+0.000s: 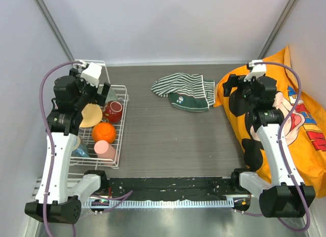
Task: Unload the mixed dishes from the dish rack
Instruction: Pick up the plate from the dish rack.
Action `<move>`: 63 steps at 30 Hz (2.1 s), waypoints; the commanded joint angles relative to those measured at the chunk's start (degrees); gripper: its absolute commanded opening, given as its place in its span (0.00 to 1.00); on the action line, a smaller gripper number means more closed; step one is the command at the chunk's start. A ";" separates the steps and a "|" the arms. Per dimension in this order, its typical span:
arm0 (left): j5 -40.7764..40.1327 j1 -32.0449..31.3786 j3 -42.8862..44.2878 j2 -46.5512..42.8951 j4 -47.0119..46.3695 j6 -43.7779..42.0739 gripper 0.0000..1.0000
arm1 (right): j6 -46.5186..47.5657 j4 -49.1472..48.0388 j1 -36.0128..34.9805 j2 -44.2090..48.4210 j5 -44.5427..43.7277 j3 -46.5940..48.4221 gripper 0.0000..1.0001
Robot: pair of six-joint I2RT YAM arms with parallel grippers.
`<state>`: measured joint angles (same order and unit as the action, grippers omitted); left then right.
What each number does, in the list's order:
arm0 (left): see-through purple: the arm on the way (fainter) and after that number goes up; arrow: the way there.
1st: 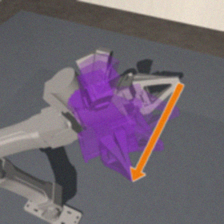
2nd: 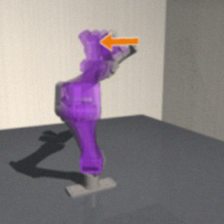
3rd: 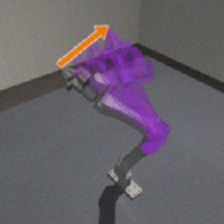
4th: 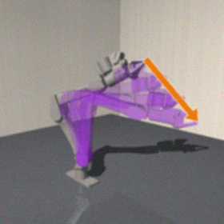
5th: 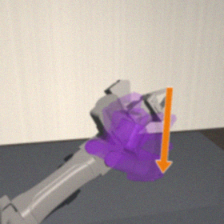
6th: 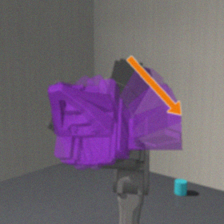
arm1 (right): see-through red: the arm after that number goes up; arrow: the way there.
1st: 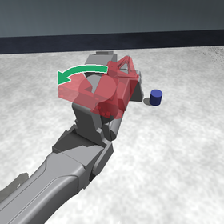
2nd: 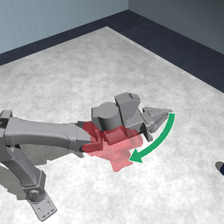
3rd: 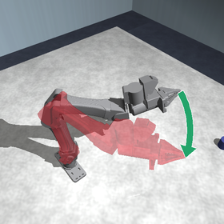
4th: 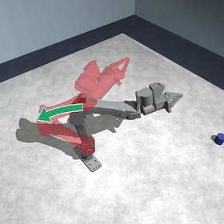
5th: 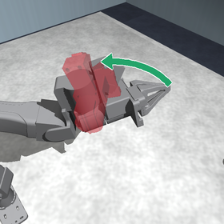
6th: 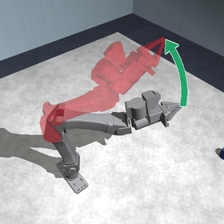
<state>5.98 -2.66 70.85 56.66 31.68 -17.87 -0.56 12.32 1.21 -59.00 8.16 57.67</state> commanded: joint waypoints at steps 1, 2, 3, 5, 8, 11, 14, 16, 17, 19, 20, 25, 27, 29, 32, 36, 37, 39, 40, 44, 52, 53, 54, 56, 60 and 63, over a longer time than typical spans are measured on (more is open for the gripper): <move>1.06 -0.07 6.40 1.08 8.21 -14.10 1.00 | 1.52 -0.89 -0.07 -0.50 0.98 2.54 0.99; 0.97 -0.07 6.93 1.60 11.61 -16.04 0.99 | 1.52 -0.89 -0.07 -0.76 0.89 2.54 0.99; 0.97 0.02 7.63 1.87 13.13 -17.97 1.00 | 1.52 -0.80 -0.07 -0.85 1.06 2.62 0.99; 0.35 0.02 8.25 1.87 16.72 -24.30 1.00 | 1.61 -0.71 -0.07 -1.03 1.06 2.80 0.99; 0.09 0.02 7.03 0.21 19.03 -33.79 0.99 | 1.61 -0.54 -0.07 -1.38 1.24 2.80 0.99; 1.93 0.02 4.75 -2.52 21.22 -43.26 1.00 | 1.79 -0.45 -0.07 -1.64 1.50 2.80 0.99; 2.99 0.02 4.73 -2.96 24.38 -49.43 1.00 | 1.79 -0.19 -0.07 -2.08 1.68 2.89 0.99; 3.07 0.02 5.70 -1.04 28.33 -52.08 1.00 | 1.79 -0.01 -0.07 -2.34 1.77 3.06 0.99; 2.90 0.02 6.57 -0.25 29.39 -54.44 1.00 | 1.79 -0.01 -0.16 -2.26 1.77 3.06 0.99; 2.64 0.02 6.93 1.42 31.15 -56.57 1.00 | 1.88 -0.01 -0.07 -2.26 1.77 3.15 0.99; 1.85 0.02 6.76 1.78 31.07 -57.79 1.00 | 1.88 -0.10 -0.07 -2.34 1.68 3.15 0.99; -3.16 0.02 5.00 3.98 28.09 -62.90 1.00 | 1.96 -0.01 -0.07 -2.26 1.94 3.15 0.99; -4.13 0.63 4.82 5.56 26.77 -63.17 1.00 | 2.05 -0.10 -0.07 -2.34 1.94 3.06 0.99; -4.22 1.59 5.09 6.61 25.98 -63.87 0.99 | 2.05 -0.01 -0.07 -2.43 2.03 2.98 0.99; -4.74 2.39 5.00 8.20 23.97 -65.45 0.98 | 2.14 -0.01 -0.07 -2.52 2.21 2.89 0.99; -5.63 4.13 3.95 10.91 20.71 -67.38 0.97 | 2.14 -0.10 -0.07 -2.70 2.30 2.89 0.99; -5.54 4.67 3.95 11.27 20.09 -67.56 0.96 | 2.14 -0.01 -0.07 -2.70 2.38 2.89 0.99; -5.54 5.11 3.77 12.41 18.60 -67.91 0.96 | 2.05 -0.01 -0.07 -2.70 2.38 2.89 0.99; -5.54 5.64 3.68 12.77 17.98 -68.09 0.96 | 2.14 -0.10 -0.07 -2.70 2.47 2.89 0.99; -8.08 6.52 2.98 14.26 16.05 -69.49 0.92 | 2.14 -0.10 -0.07 -3.05 2.56 2.80 0.99; -9.32 7.31 2.45 16.02 13.15 -70.99 0.79 | 2.23 -0.10 -0.07 -3.05 2.65 2.80 0.99; -9.32 7.31 2.36 16.11 12.88 -71.16 0.77 | 2.31 -0.01 -0.07 -3.22 2.65 2.80 0.99; -9.32 7.31 2.10 16.02 12.70 -71.43 0.74 | 2.32 -0.10 -0.07 -3.22 2.65 2.80 0.99; -9.41 7.23 1.84 16.11 11.83 -71.69 0.69 | 2.40 -0.10 -0.07 -3.31 2.65 2.80 0.99; -9.67 7.31 1.31 15.93 11.30 -72.31 0.55 | 2.49 -0.10 -0.07 -3.40 2.47 2.80 0.99; -10.11 7.31 0.96 15.58 11.03 -72.40 0.44 | 2.58 -0.01 -0.07 -3.40 2.47 2.80 0.99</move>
<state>-2.92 4.25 72.27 72.84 45.45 -89.08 1.41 13.47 1.21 -62.52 10.24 58.04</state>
